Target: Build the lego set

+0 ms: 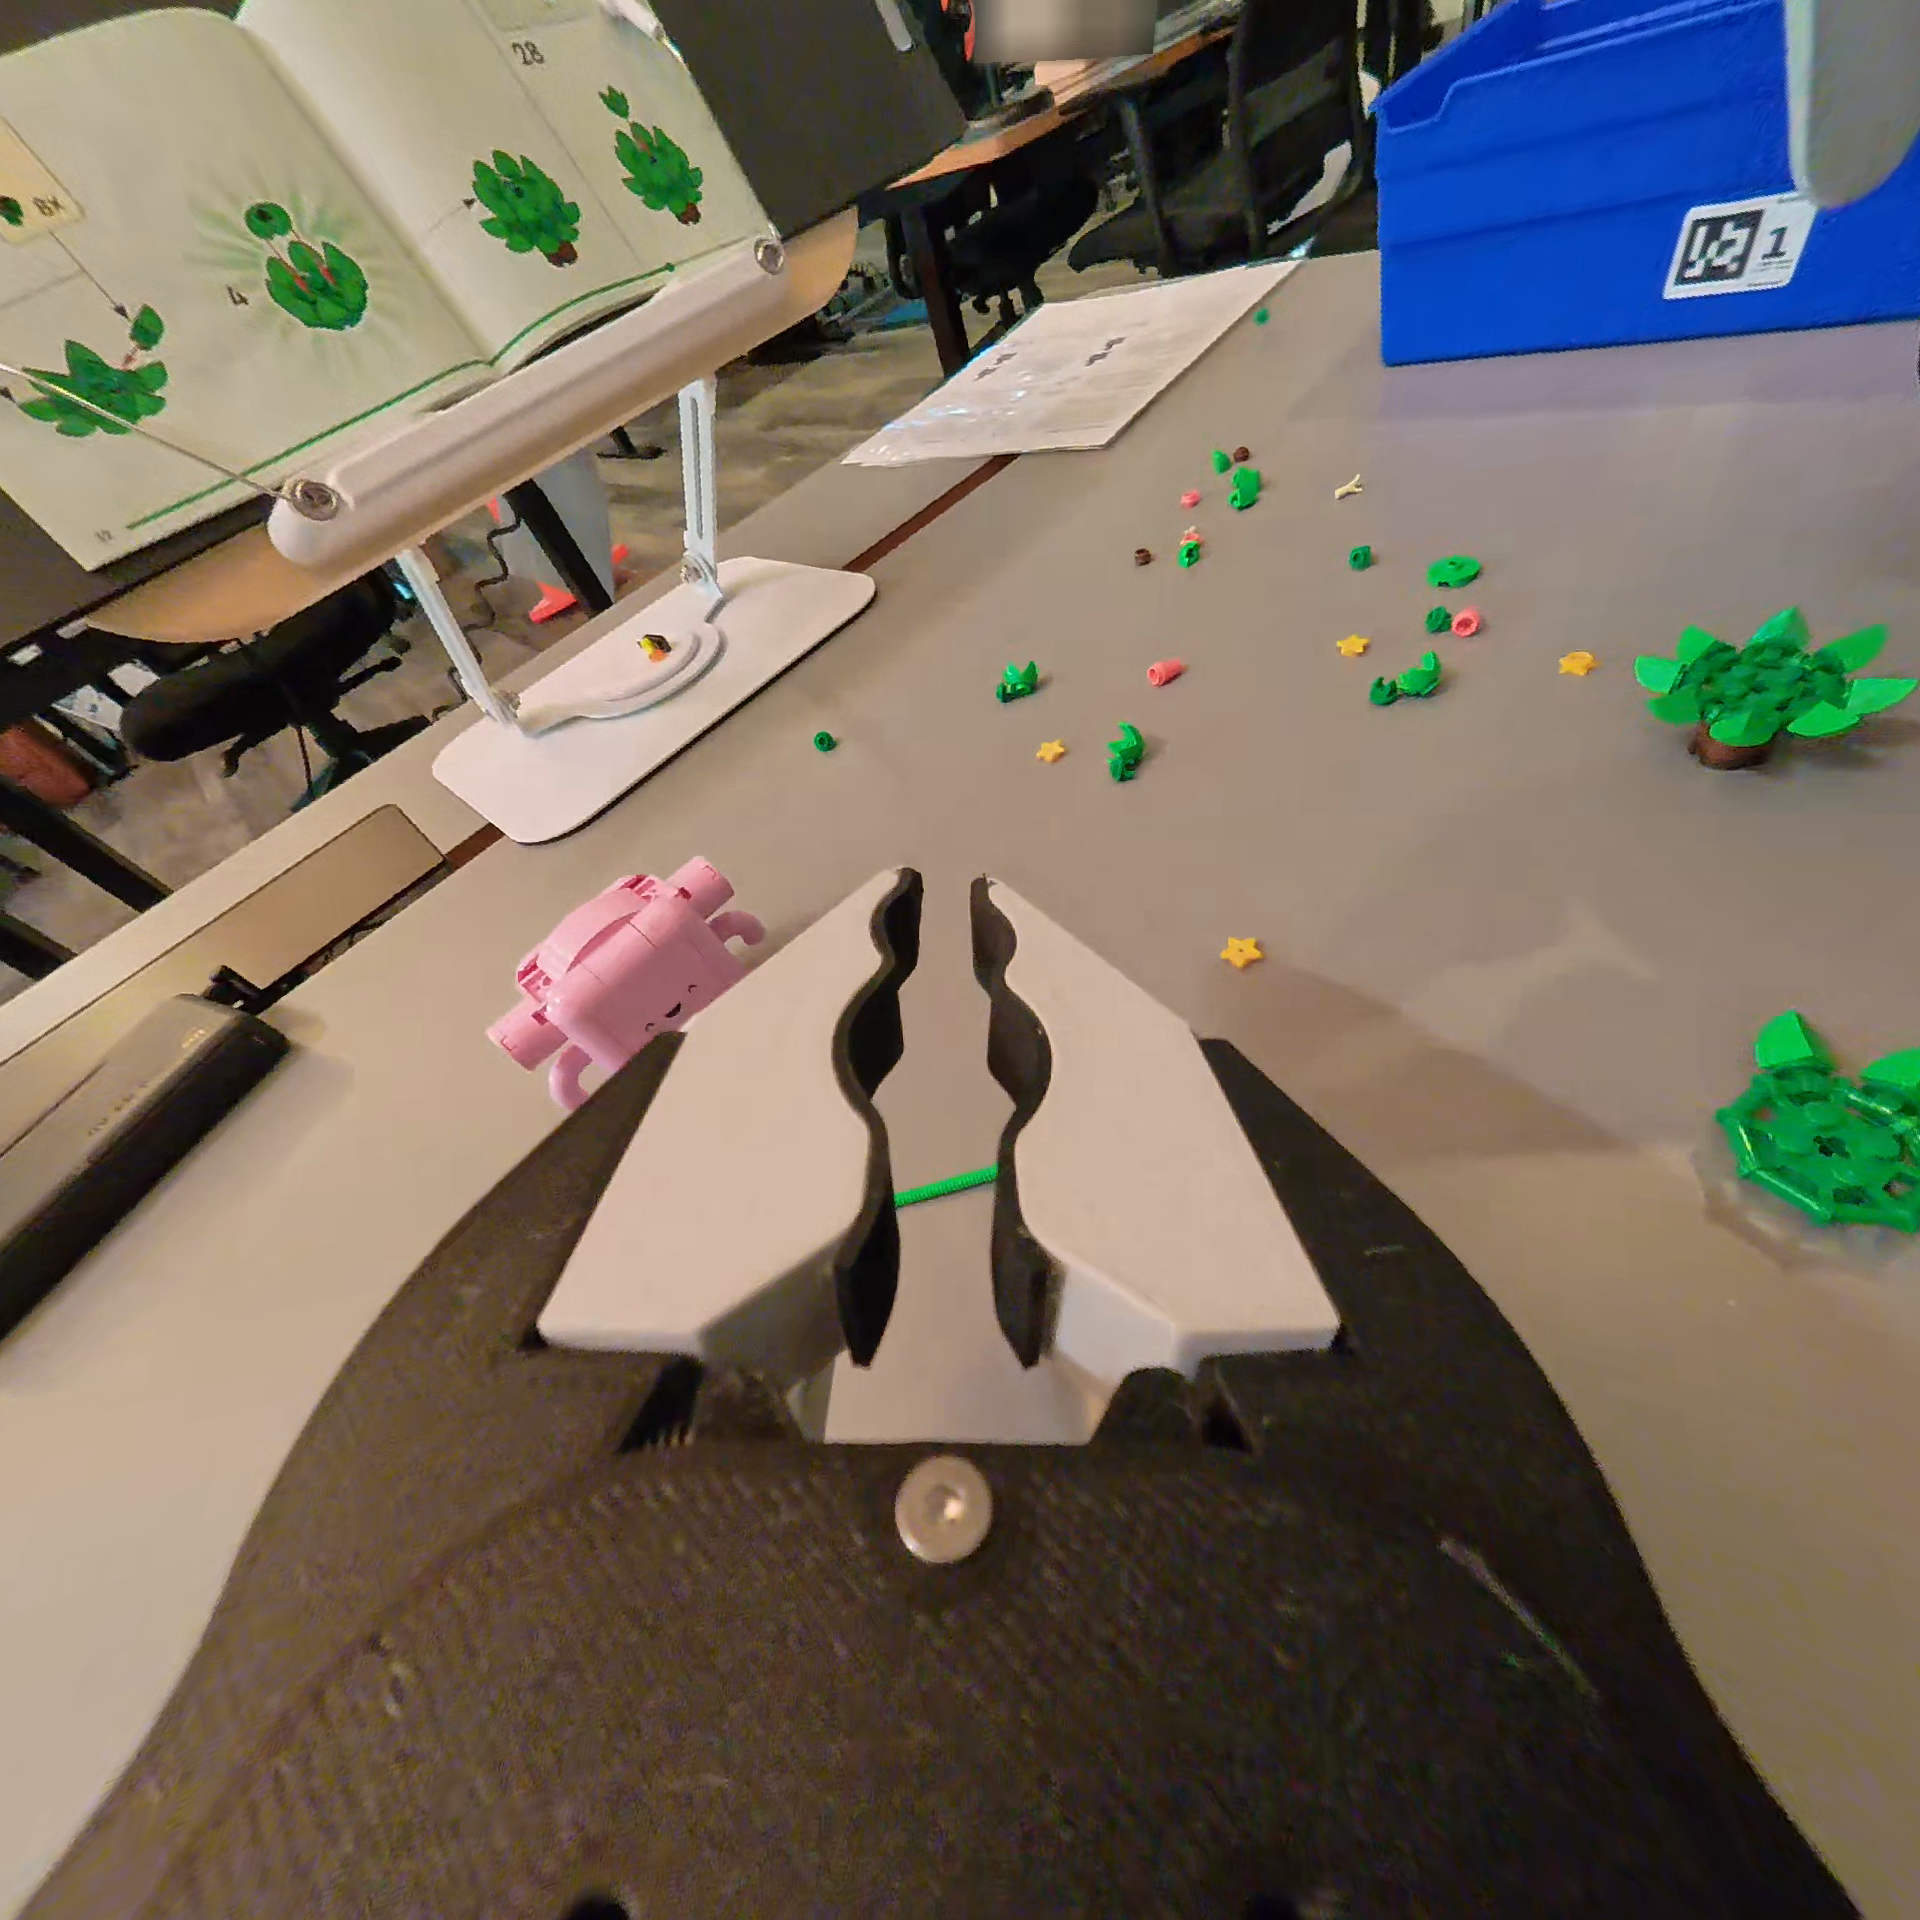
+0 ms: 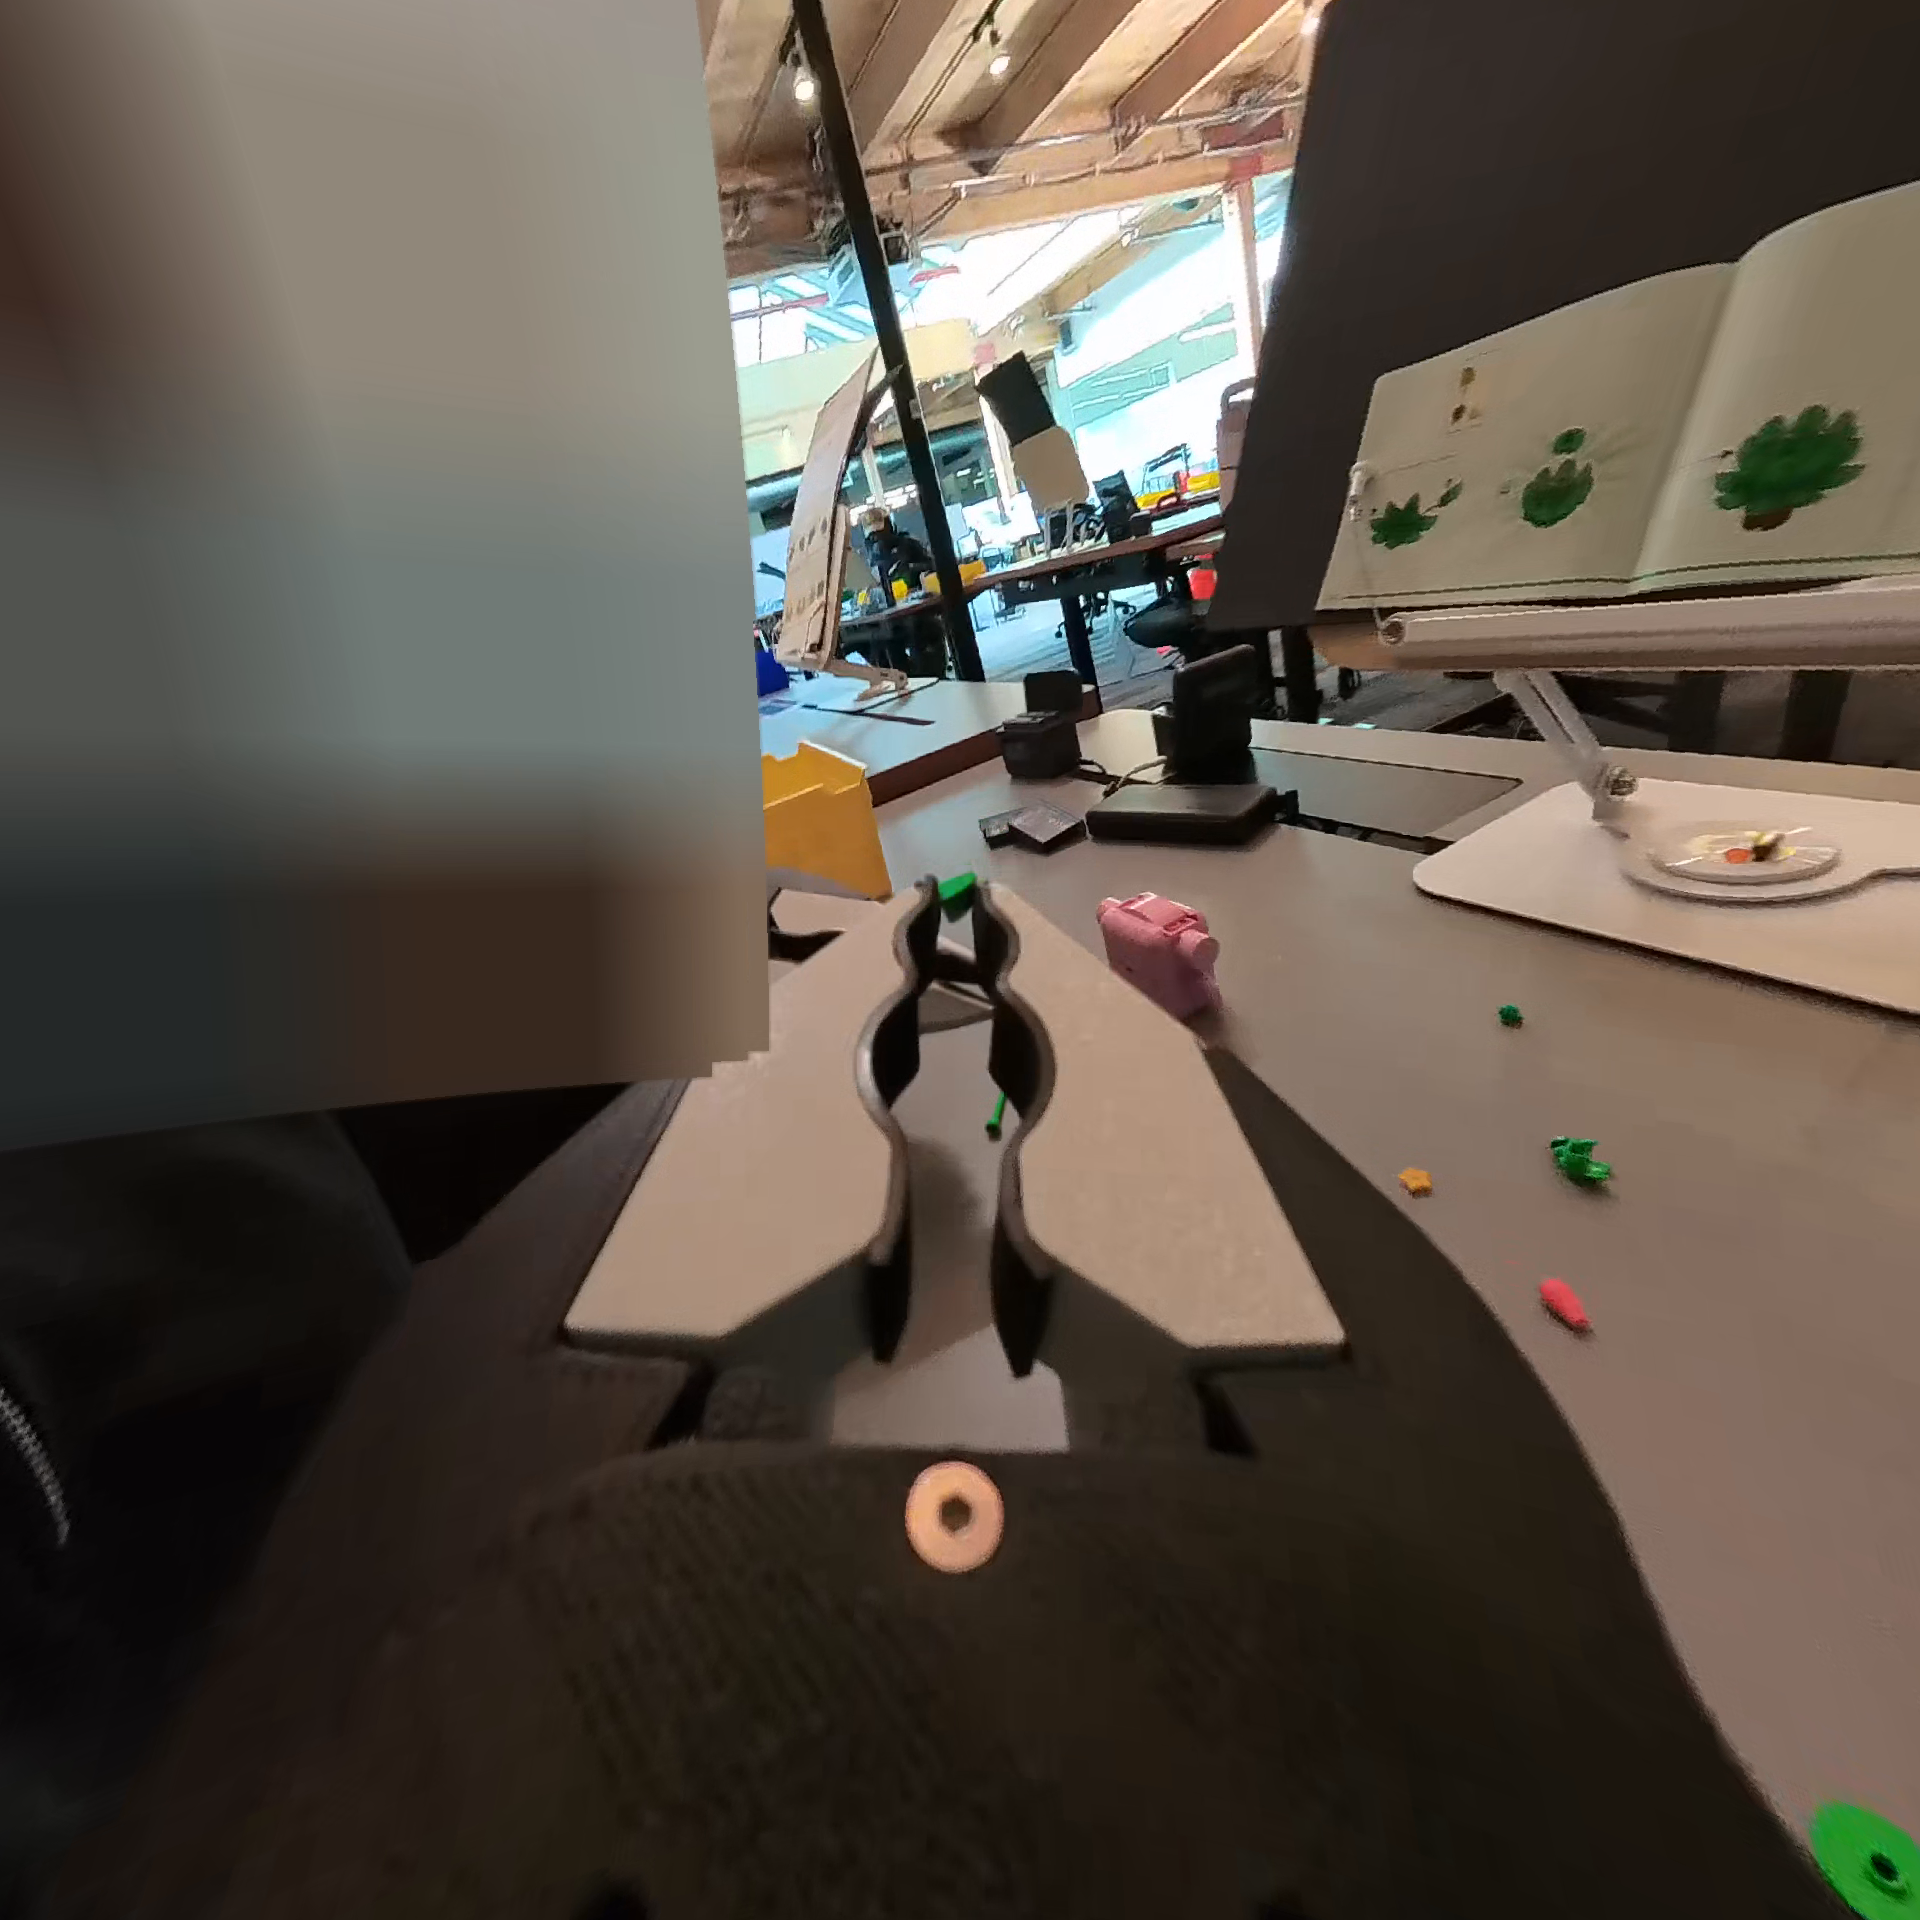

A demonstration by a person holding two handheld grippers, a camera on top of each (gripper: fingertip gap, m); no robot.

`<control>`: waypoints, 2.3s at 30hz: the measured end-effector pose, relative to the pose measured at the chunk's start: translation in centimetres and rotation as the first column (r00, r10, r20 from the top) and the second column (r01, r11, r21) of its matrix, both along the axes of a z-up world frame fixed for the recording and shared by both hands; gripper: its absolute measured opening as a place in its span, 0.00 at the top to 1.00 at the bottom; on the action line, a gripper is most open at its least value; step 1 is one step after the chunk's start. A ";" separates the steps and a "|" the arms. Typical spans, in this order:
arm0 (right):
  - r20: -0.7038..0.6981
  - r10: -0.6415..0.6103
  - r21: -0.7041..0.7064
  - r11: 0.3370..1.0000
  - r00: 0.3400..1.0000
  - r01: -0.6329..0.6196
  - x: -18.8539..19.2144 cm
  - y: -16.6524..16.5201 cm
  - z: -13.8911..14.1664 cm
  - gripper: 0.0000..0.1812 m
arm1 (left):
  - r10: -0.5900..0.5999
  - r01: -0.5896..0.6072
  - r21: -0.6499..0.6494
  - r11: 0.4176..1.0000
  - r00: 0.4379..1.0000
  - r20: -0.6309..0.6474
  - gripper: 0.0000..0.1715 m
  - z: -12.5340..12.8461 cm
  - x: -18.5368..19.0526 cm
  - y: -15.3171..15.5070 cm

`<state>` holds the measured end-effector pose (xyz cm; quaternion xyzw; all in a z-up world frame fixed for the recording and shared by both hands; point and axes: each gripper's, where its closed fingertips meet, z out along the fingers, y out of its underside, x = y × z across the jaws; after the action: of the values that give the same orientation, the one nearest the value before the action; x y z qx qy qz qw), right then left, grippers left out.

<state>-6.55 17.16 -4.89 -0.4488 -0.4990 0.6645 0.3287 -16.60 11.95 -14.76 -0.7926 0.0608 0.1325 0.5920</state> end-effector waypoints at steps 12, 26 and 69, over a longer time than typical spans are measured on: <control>-0.023 0.012 -0.071 0.997 1.000 -0.014 0.2 0.7 0.3 0.98 | -0.007 0.007 0.008 1.000 1.000 0.009 0.98 0.1 0.1 -0.2; -0.029 -0.287 0.071 0.955 0.957 0.289 2.6 4.8 -1.1 0.98 | -0.143 0.152 -0.111 0.982 0.986 0.086 0.91 1.2 4.4 6.5; -0.048 -0.334 -0.312 0.900 0.941 0.303 8.4 10.1 -1.6 0.98 | -0.459 0.502 -0.389 0.772 0.865 0.206 0.98 -4.6 13.6 49.8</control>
<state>1.90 27.31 -6.50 -0.5351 -0.2948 0.6914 0.3855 -3.00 61.80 -19.36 -0.8666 0.2596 -0.0793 0.4186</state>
